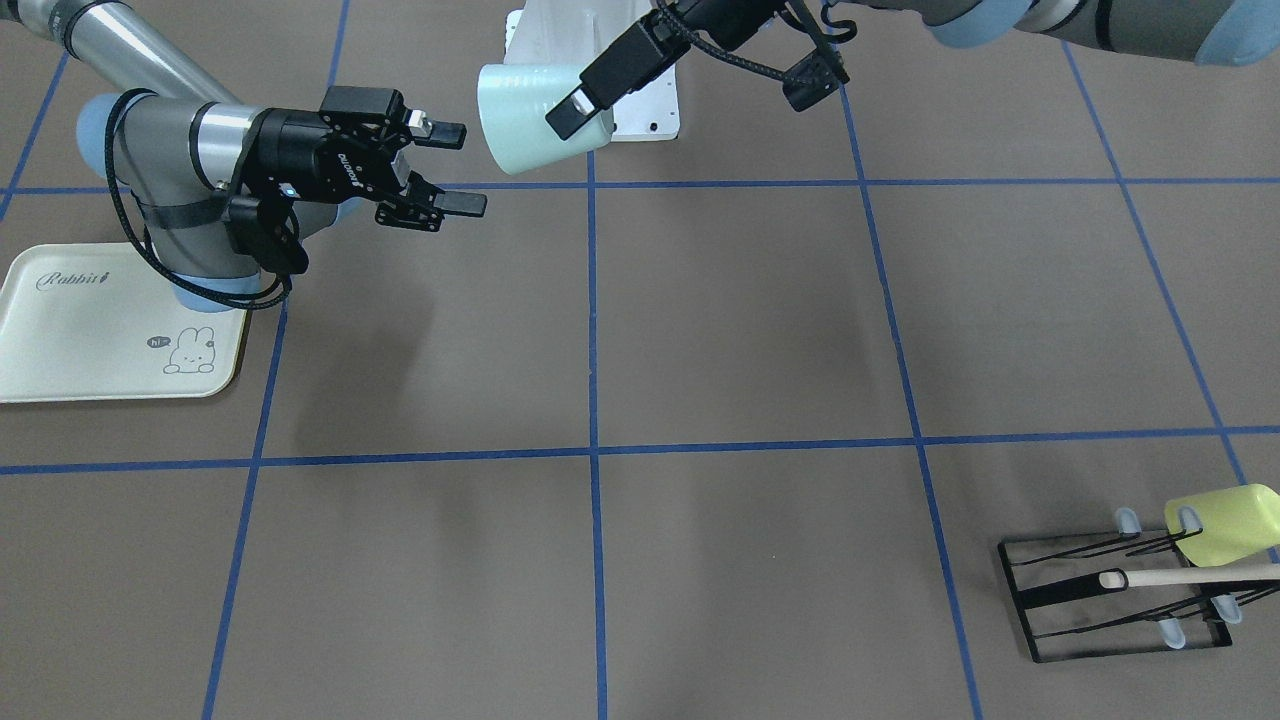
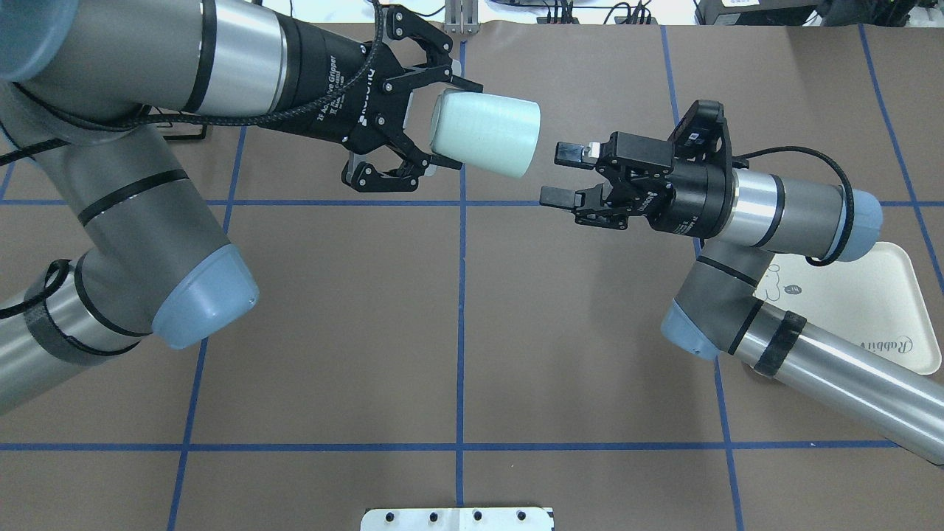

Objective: Left arm grabs green cup and hands to right arm on tray

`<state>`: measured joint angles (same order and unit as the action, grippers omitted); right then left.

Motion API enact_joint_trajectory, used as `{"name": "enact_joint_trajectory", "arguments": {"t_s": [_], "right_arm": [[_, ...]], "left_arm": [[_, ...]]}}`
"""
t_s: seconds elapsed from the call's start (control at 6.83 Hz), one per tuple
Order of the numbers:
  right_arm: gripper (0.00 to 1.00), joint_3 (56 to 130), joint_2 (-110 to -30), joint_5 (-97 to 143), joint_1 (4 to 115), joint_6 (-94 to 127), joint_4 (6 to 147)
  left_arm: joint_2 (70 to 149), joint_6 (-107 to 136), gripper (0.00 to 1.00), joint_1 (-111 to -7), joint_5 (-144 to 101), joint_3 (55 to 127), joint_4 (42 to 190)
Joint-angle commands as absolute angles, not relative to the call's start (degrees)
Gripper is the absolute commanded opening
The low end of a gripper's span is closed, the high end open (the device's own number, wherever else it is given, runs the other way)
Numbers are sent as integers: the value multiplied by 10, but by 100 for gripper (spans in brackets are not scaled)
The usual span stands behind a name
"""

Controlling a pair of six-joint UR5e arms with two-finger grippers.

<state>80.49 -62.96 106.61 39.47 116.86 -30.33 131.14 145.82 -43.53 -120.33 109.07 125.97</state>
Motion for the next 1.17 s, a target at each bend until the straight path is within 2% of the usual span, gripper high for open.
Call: {"name": "enact_joint_trajectory", "arguments": {"t_s": [0.0, 0.44, 1.02], "right_arm": [[91, 803, -628, 1066, 395, 1169, -303], [91, 804, -628, 1066, 395, 1169, -303], [90, 803, -628, 1066, 395, 1169, -303]], "left_arm": [[1313, 1461, 13, -430, -1203, 1085, 1261], [1313, 1527, 13, -428, -1202, 1041, 1328], [1313, 1552, 13, -427, -1203, 1028, 1356]]}}
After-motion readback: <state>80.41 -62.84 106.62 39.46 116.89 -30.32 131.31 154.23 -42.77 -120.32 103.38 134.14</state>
